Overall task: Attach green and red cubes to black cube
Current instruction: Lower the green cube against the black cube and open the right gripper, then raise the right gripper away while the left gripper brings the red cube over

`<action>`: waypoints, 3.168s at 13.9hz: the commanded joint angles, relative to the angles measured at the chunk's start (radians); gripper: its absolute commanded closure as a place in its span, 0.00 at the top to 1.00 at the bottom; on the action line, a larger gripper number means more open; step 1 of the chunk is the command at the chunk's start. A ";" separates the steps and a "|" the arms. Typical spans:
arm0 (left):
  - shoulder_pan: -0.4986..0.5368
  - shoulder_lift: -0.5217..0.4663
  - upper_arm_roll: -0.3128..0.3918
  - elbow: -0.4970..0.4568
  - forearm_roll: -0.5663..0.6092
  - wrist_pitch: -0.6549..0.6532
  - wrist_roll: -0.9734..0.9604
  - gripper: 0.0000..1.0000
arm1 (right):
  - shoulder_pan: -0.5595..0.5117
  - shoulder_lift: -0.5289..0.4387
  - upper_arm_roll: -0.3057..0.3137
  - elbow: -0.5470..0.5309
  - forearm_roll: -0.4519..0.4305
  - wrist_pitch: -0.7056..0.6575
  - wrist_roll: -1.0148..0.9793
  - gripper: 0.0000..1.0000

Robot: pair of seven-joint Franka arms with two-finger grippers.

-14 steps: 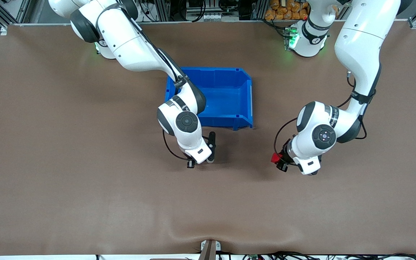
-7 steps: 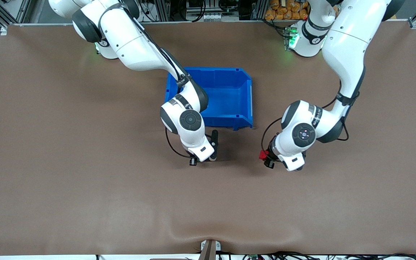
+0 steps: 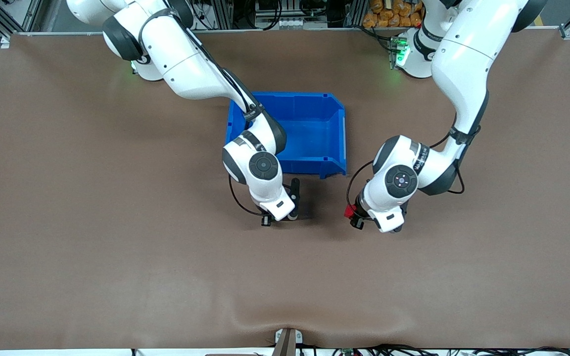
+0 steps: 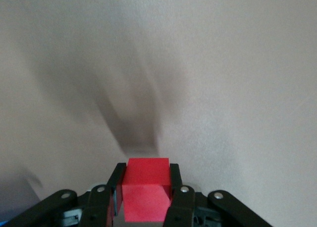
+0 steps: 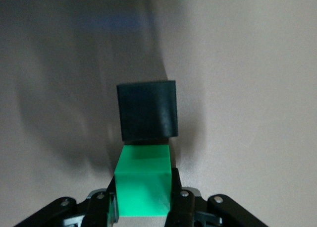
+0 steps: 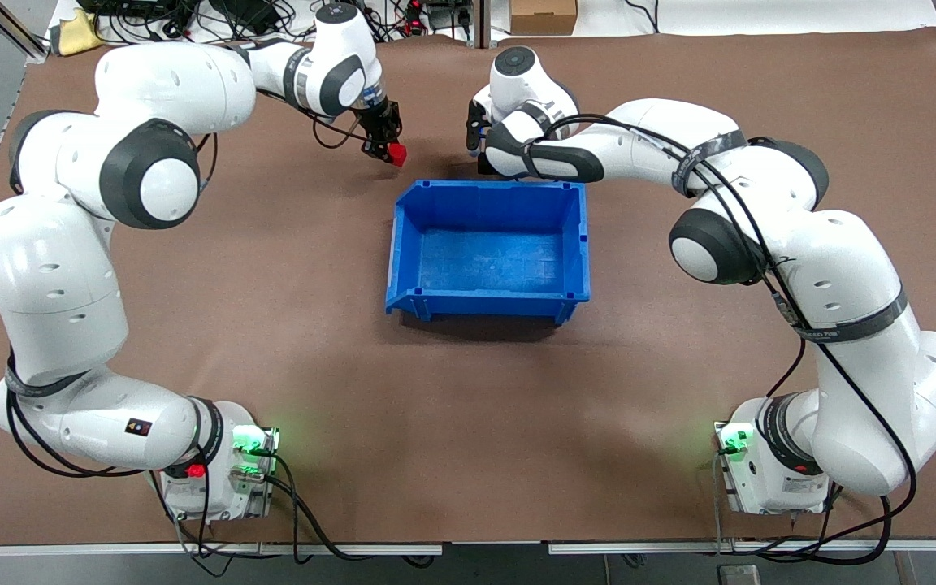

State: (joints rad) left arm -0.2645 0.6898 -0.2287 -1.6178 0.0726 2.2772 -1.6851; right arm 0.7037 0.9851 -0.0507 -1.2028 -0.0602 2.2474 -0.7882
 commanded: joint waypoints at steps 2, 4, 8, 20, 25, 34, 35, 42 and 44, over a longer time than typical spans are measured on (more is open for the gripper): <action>-0.015 0.016 0.009 0.033 0.018 -0.019 -0.018 0.00 | 0.011 0.021 -0.003 0.003 0.005 0.050 0.020 0.00; -0.016 0.016 0.009 0.033 0.021 -0.019 -0.016 0.00 | 0.020 0.029 -0.001 0.003 0.005 0.076 0.032 0.19; -0.028 0.016 0.011 0.033 0.023 -0.019 -0.015 0.00 | 0.022 0.032 -0.003 0.002 0.007 0.089 0.038 1.00; -0.030 0.010 0.009 0.084 0.018 -0.019 -0.018 0.00 | -0.022 -0.187 -0.008 0.002 0.010 -0.222 0.037 1.00; -0.044 0.016 0.009 0.079 0.016 -0.019 -0.025 0.00 | -0.154 -0.296 -0.009 0.002 0.016 -0.282 0.038 1.00; -0.114 0.146 0.012 0.246 0.012 -0.016 -0.235 0.00 | -0.476 -0.489 -0.008 -0.038 0.124 -0.494 0.029 1.00; -0.130 0.175 0.014 0.284 0.012 -0.016 -0.258 0.00 | -0.513 -0.502 -0.008 -0.038 0.140 -0.514 0.023 1.00; -0.182 0.249 0.014 0.383 0.010 0.015 -0.390 0.00 | -0.659 -0.618 -0.009 -0.055 0.158 -0.635 0.032 1.00; -0.200 0.260 0.015 0.388 0.010 0.028 -0.433 0.00 | -0.667 -0.701 -0.015 -0.137 0.157 -0.623 0.041 1.00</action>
State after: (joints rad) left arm -0.4371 0.9150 -0.2259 -1.2819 0.0740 2.2967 -2.0687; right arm 0.0536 0.3951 -0.0774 -1.2164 0.0852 1.6076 -0.7655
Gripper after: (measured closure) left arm 0.608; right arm 0.000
